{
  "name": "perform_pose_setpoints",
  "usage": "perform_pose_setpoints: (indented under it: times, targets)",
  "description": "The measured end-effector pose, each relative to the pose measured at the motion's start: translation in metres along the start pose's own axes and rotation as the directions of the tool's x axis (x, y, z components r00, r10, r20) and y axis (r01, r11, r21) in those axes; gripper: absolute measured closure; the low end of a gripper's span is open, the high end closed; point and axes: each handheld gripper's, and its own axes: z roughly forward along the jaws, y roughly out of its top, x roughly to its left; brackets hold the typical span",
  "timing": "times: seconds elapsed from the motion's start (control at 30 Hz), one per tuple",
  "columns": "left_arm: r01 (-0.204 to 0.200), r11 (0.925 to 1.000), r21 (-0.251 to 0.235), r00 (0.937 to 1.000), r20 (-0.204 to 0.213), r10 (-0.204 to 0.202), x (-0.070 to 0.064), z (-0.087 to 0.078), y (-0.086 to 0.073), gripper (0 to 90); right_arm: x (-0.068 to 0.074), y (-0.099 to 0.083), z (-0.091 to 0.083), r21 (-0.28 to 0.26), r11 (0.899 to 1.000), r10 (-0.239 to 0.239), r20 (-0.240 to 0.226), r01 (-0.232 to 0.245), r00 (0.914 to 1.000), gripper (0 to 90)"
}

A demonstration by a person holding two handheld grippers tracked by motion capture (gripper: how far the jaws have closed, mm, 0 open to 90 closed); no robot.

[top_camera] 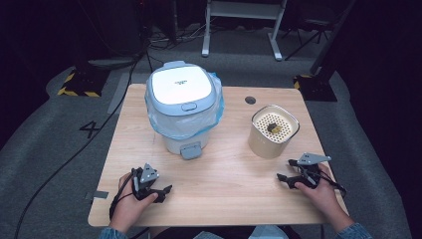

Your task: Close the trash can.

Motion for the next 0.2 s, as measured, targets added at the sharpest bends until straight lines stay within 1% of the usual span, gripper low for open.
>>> perform_pose_setpoints:
  times: [0.07, 0.13, 0.2]
  targets:
    - [0.007, 1.0000, 0.004, 1.0000, 0.003, -0.007, 0.0003, 0.0002, 0.0001, 17.8, 0.0000, 0.0000, 0.0000, 0.000, 1.000, 0.000, 0.000, 0.000, 1.0000, 18.2]
    - [0.031, 0.9995, 0.008, 0.9995, 0.000, -0.031, 0.0010, 0.0008, 0.0002, 16.6, 0.0000, 0.0000, 0.0000, 0.000, 1.000, 0.000, 0.000, 0.000, 1.0000, 18.3]
    - [0.030, 0.9995, 0.009, 0.9996, 0.000, -0.030, 0.0010, 0.0007, 0.0002, 16.5, 0.0000, 0.0000, 0.0000, 0.000, 1.000, 0.000, 0.000, 0.000, 1.0000, 18.3]
